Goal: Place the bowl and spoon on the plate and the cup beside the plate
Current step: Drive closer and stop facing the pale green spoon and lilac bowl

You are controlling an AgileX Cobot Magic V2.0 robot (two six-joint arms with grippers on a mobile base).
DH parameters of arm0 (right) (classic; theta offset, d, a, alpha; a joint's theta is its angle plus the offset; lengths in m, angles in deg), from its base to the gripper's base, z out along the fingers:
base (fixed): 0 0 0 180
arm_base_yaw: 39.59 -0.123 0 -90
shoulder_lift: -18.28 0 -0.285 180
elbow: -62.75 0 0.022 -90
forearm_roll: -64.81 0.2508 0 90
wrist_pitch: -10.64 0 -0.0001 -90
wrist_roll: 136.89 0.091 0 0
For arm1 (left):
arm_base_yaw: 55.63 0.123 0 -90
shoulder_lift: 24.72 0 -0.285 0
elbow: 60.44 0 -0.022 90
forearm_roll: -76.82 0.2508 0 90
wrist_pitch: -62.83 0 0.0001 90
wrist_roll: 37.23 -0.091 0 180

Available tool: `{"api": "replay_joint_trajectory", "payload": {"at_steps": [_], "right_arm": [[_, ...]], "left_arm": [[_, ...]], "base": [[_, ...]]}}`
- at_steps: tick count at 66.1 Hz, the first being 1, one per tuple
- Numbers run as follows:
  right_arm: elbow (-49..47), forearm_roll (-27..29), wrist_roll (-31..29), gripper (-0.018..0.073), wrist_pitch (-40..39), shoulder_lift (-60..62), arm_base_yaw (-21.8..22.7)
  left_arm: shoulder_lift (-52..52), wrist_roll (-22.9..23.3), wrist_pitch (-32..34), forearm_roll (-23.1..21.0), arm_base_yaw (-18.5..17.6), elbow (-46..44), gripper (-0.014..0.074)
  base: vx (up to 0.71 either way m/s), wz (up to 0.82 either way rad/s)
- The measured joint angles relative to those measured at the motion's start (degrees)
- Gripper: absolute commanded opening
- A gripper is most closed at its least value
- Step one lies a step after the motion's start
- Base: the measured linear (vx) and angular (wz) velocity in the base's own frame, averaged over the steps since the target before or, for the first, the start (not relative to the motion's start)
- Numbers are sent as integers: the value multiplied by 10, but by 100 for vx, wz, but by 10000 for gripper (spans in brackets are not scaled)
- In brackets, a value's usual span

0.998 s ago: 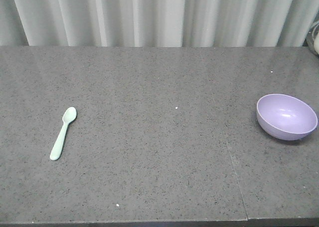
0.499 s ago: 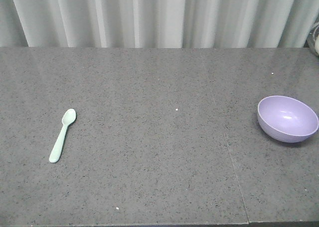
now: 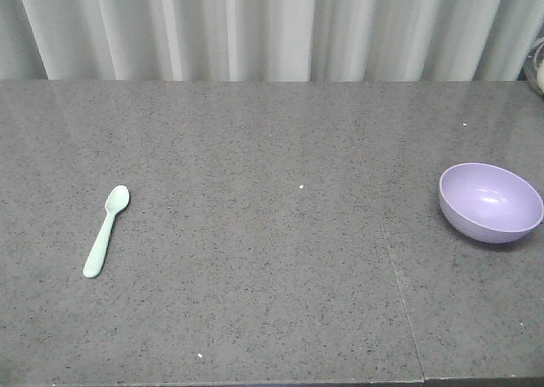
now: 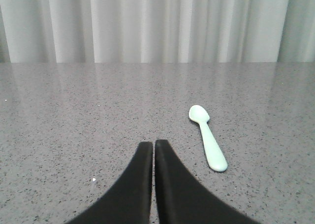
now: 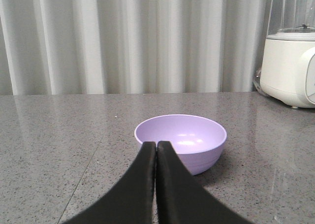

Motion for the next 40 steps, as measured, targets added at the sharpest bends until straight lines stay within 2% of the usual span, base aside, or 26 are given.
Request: {"api": "replay_joint_trajectory", "payload": {"at_steps": [40], "right_arm": [[0, 0, 0, -6, 0, 0, 0]], "left_arm": [[0, 0, 0, 0, 0, 0, -6]], "base": [[0, 0]]}}
